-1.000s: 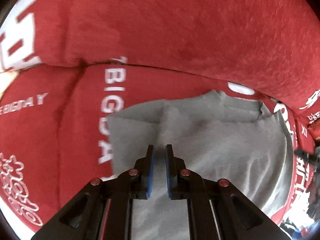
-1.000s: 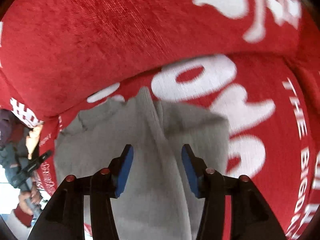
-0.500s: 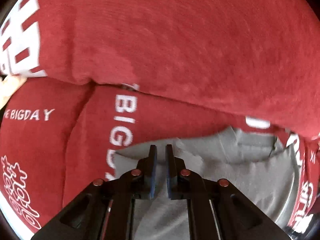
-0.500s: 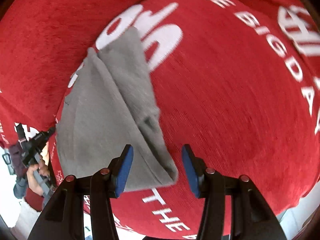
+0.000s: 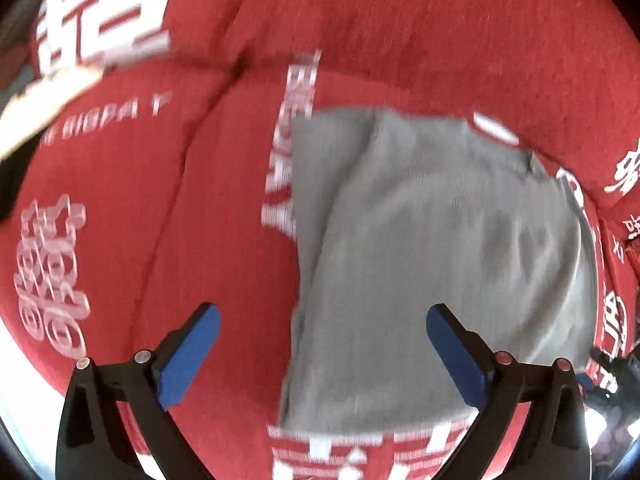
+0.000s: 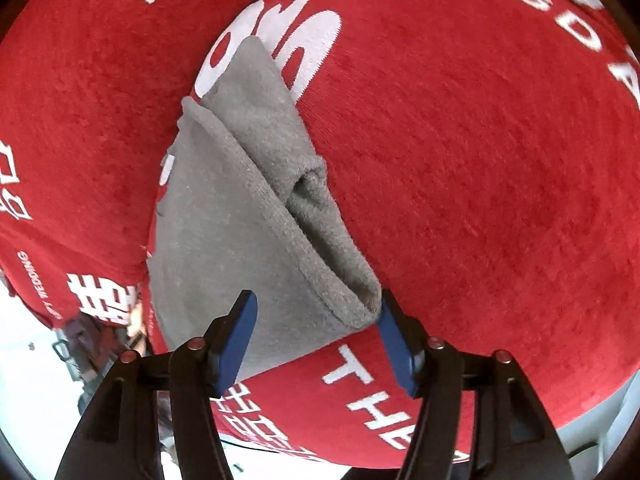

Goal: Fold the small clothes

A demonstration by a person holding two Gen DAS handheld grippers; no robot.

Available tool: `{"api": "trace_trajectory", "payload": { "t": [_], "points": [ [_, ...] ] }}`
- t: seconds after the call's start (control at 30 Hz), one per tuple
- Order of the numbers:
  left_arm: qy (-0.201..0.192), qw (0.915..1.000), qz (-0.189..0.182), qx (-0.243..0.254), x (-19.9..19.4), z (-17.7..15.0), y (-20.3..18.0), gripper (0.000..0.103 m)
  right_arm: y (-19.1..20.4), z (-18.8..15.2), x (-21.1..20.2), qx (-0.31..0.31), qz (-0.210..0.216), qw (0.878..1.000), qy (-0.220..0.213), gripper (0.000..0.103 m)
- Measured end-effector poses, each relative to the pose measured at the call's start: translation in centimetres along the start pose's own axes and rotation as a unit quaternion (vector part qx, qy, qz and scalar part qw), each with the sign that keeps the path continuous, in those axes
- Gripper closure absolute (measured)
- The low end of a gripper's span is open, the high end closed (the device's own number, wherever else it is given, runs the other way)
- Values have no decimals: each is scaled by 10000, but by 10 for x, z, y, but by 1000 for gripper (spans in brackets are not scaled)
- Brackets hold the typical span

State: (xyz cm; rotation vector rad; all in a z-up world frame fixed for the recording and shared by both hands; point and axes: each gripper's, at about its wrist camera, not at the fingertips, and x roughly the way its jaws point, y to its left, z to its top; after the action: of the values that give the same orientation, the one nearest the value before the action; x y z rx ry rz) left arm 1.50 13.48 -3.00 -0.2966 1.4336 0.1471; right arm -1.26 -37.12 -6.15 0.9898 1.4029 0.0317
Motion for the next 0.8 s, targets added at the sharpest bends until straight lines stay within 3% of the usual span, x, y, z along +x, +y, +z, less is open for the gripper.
{"api": "trace_trajectory", "payload": {
  "t": [0.17, 0.23, 0.27, 0.3, 0.37, 0.4, 0.53, 0.67, 0.77, 0.8],
  "points": [
    [493, 9948, -574, -675, 18, -37, 18, 3, -4, -8, 5, 342, 355, 9988, -38, 37],
    [618, 9909, -806, -886, 27, -45, 22, 24, -5, -8, 9, 458, 453, 9979, -112, 37],
    [658, 9908, -787, -888, 30, -47, 22, 44, -8, -9, 7, 492, 482, 9975, -124, 40],
    [665, 9925, -617, -818, 32, -48, 21, 57, -7, -8, 9, 495, 481, 9976, -103, 58],
    [547, 9959, -435, -570, 28, -51, 18, 70, -1, -6, 13, 339, 307, 9989, 56, 95],
    [526, 9963, -428, -521, 25, -52, 19, 73, 5, -6, 10, 190, 257, 9995, 29, 95],
    [535, 9969, -324, -476, 19, -64, 28, 73, 22, -7, -5, -438, -18, 9990, 0, 95],
    [466, 9968, -236, -597, 11, -75, 29, 73, 8, -3, 7, -469, -449, 9978, 143, 95],
    [502, 9973, -146, -507, 2, -82, 21, 72, 8, -5, 10, -555, -496, 9971, 134, 95],
    [526, 9974, -140, -480, 4, -79, 22, 61, 10, -6, 9, -593, -510, 9969, 127, 94]
  ]
}}
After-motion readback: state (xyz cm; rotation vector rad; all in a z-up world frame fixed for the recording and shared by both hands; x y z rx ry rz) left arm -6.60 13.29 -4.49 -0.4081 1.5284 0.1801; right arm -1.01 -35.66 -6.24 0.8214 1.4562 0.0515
